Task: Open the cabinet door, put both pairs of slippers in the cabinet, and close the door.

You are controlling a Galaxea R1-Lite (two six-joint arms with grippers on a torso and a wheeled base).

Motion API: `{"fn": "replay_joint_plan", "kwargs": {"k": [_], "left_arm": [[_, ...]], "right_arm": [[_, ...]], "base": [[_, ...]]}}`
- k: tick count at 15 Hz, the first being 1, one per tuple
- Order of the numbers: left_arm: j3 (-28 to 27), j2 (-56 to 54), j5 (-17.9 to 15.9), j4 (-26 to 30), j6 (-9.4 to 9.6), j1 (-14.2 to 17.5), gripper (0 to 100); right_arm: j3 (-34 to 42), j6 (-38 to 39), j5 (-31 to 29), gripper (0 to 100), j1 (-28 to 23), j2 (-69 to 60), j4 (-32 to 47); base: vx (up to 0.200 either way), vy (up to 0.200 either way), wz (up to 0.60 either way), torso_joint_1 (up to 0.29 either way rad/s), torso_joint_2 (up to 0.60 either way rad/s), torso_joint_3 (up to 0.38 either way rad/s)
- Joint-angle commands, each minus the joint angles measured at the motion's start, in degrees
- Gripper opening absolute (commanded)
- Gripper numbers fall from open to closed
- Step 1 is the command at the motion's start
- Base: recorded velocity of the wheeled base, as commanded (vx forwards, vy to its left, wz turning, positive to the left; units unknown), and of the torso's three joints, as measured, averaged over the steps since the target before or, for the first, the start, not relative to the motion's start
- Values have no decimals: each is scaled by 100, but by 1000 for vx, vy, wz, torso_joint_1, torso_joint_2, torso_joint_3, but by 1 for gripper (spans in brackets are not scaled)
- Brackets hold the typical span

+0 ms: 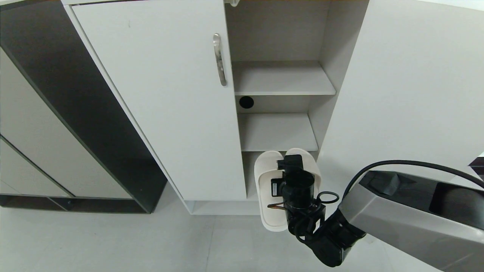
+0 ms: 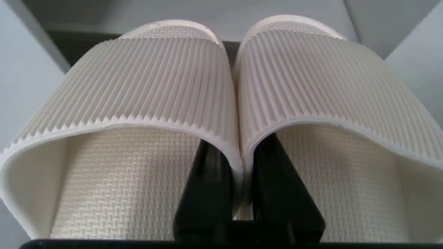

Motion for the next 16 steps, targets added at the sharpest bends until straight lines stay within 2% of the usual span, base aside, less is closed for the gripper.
{"fn": "replay_joint_plan", "kwargs": {"k": [1,4,16], "left_arm": [[0,10,1,-1,4,4,0],[0,10,1,-1,-5,4,0],[0,10,1,-1,4,4,0]], "right_arm": [[20,20,1,0,-34,56,-11],[28,20,10,0,-34,56,-11],[-16,-24,36,0,-51,12,-2]], "base": [[0,0,0,0,0,0],[0,0,0,0,0,0],[200,0,0,0,2,1]]}}
